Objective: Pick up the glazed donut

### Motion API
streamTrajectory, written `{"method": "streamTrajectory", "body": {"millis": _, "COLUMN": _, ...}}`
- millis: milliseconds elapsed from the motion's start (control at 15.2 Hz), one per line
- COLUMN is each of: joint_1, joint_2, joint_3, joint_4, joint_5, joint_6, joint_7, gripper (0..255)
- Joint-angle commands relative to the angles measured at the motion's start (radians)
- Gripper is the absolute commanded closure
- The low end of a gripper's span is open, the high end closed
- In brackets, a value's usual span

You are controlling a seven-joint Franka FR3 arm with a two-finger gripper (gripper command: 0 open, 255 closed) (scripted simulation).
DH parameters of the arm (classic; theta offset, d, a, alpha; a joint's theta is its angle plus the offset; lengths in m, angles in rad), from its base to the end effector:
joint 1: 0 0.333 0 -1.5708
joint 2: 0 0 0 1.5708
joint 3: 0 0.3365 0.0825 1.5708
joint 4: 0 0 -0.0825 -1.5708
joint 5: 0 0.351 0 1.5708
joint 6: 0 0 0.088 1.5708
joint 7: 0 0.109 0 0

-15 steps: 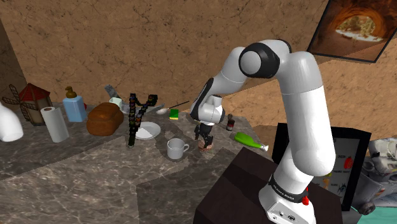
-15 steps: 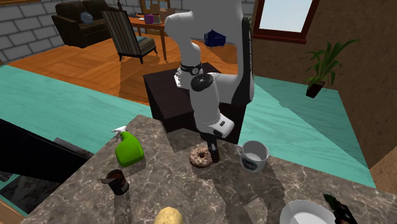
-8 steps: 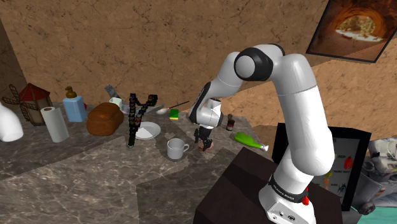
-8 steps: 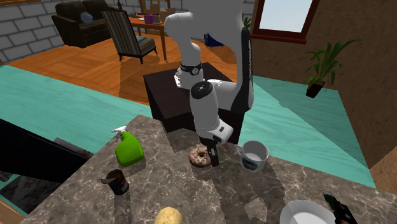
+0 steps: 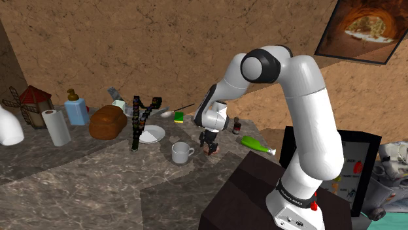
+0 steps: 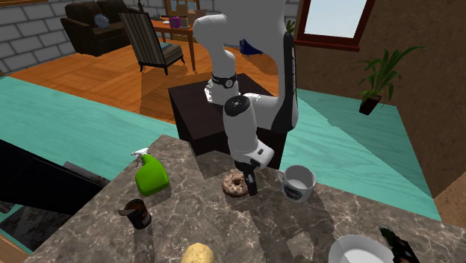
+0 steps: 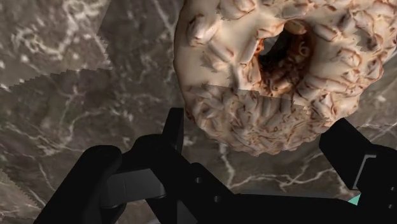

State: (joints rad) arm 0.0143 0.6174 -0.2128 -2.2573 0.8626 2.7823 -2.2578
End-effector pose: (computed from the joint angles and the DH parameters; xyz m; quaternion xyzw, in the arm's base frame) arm 0.4835 -0.1372 0.1331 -0.8012 -0.5936 -0.0657 0.0384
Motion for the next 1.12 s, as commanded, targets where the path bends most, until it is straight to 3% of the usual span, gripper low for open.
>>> {"method": "streamTrajectory", "body": {"millis": 0, "joint_1": 0.000, "joint_2": 0.000, "joint_3": -0.002, "joint_4": -0.002, "joint_5": -0.001, "joint_6": -0.001, "joint_7": 0.001, "gripper": 255}}
{"method": "streamTrajectory", "body": {"millis": 1056, "joint_1": 0.118, "joint_2": -0.214, "joint_3": -0.154, "joint_4": -0.093, "joint_5": -0.190, "joint_6": -0.117, "joint_7": 0.167, "gripper": 255}}
